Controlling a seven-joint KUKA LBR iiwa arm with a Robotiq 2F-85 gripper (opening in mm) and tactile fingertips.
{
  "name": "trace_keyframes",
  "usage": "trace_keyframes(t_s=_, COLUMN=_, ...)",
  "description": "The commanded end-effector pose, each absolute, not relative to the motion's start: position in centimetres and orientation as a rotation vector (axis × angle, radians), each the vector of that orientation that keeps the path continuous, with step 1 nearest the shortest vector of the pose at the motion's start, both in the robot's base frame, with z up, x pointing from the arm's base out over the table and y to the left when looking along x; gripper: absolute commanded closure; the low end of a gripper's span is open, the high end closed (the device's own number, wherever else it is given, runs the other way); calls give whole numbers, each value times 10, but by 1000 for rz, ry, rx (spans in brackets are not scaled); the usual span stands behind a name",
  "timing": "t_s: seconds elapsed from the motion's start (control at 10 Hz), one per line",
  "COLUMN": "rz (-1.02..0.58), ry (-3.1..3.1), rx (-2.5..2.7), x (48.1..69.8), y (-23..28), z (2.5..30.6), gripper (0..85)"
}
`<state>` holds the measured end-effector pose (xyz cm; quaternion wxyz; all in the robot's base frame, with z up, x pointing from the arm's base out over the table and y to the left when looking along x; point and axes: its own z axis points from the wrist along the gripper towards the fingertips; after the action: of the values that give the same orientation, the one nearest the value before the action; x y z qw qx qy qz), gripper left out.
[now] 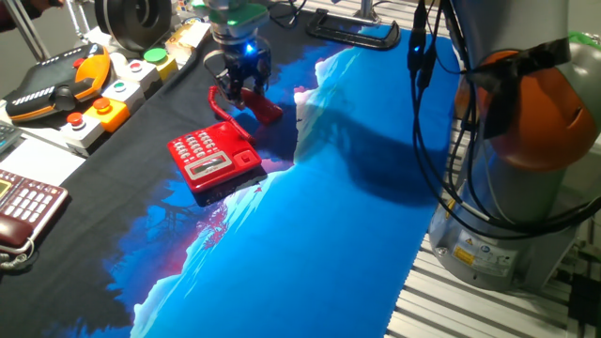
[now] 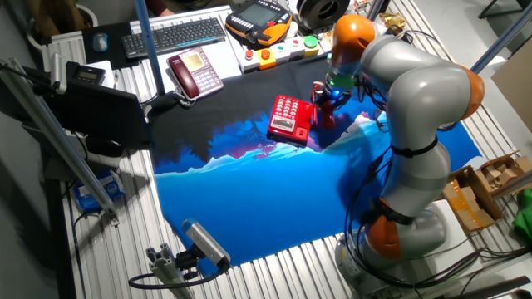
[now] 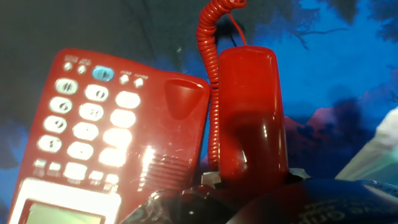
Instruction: Place the handset of the telephone on the corresponding phone cradle
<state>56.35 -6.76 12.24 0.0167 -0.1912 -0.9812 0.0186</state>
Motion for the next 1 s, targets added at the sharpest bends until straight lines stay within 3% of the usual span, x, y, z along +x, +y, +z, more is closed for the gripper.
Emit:
trace_keyframes(t_s=0.0, rz=82, ry=-3053, rx=-615, x=563, y=-68, z=122, gripper=843)
trace_keyframes(t_s=0.3, rz=-14, ry=-3012, rx=-660, x=563, y=-68, z=122, gripper=843)
trace_keyframes(t_s=0.9, rz=-14, ry=-2965, rx=-759, x=565, y=-65, z=123, gripper=843)
